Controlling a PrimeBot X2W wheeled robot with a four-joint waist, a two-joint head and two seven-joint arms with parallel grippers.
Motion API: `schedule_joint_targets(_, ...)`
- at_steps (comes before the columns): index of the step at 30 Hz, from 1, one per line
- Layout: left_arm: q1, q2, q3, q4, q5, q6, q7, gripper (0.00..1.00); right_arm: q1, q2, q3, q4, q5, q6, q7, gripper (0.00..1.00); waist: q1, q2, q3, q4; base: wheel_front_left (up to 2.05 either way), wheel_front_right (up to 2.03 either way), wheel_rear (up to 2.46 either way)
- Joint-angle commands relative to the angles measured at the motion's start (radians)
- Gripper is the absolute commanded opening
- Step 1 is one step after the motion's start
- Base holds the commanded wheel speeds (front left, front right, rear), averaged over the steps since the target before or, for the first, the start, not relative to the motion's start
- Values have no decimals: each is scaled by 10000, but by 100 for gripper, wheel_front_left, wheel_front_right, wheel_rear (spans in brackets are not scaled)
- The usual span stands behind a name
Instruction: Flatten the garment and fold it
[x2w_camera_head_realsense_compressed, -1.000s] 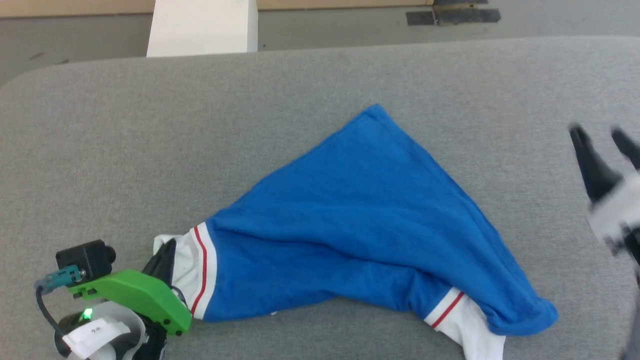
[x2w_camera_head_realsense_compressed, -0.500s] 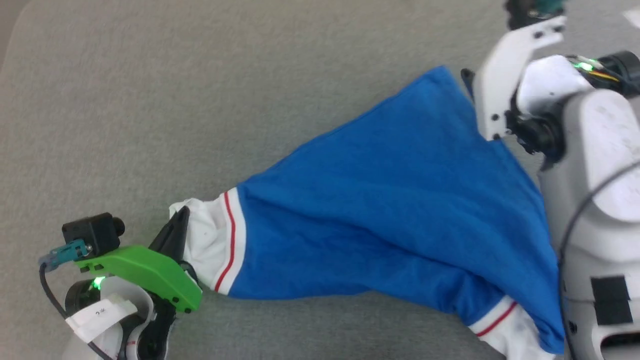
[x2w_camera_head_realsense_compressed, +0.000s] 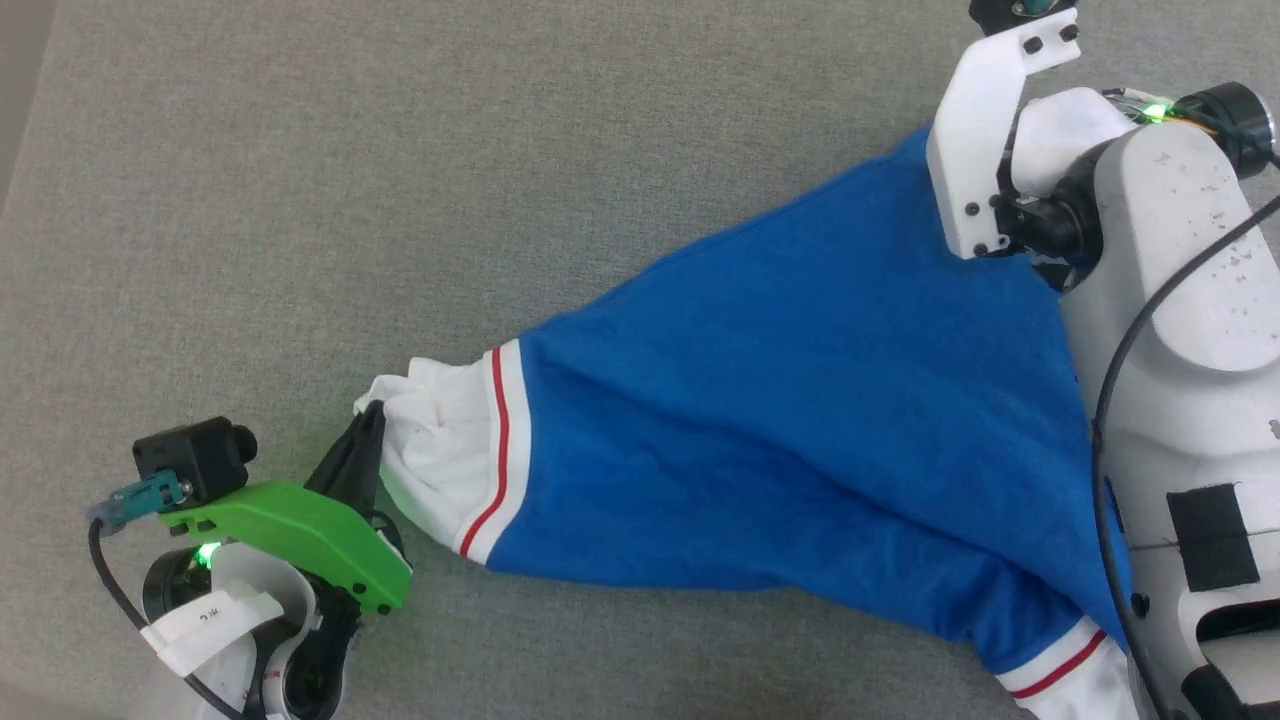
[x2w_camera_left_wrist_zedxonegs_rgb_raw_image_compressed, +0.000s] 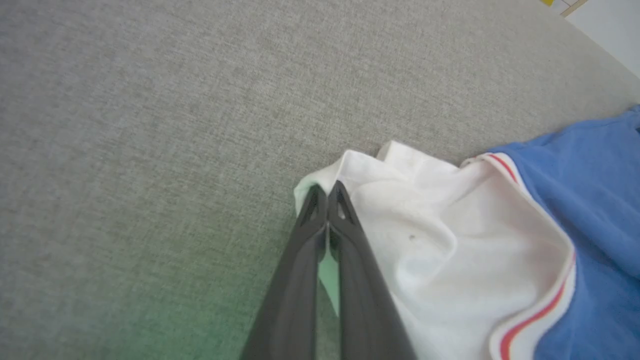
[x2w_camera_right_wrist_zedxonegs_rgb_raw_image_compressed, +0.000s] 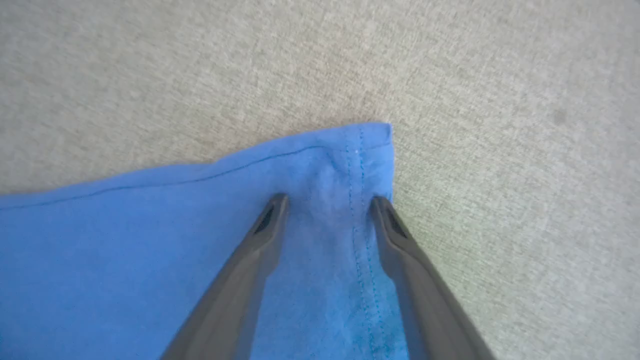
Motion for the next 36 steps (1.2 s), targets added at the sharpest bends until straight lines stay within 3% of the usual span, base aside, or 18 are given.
schedule_joint_targets(1,-167,26,-6,53,-82,-46,-45,0,433,46,-43,217,193,-13,-149,0,1,0,-207,-141,0,0,0)
schedule_joint_targets(7,-66,58,-13,100,-2,24,-130,0,968,-285,-427,-1149,1293,-13,-1679,0,1,0,-1071,-575,0,0,0)
schedule_joint_targets(10,85,60,-51,96,33,97,-125,0,1851,-285,-990,-2397,2495,-13,-2044,0,1,0,-1623,-815,0,0,0)
schedule_joint_targets(16,422,41,-71,-22,19,278,-76,0,4700,53,-2181,-5758,4410,-13,-1524,0,1,0,-2464,-1305,0,0,0)
schedule_joint_targets(22,780,-52,-85,-90,-57,395,-125,0,8079,237,-3510,-8202,5074,-13,-1004,0,1,0,-3106,-1600,0,0,0)
schedule_joint_targets(30,1263,-488,582,-135,-1184,125,-515,0,10518,251,-3286,-8231,6256,-13,-1367,0,1,0,-3457,-2186,0,0,0)
schedule_joint_targets(36,255,144,979,-371,-1405,-233,-175,0,9109,252,-3070,-8196,6502,-13,-729,0,1,0,-3404,-2534,0,0,0)
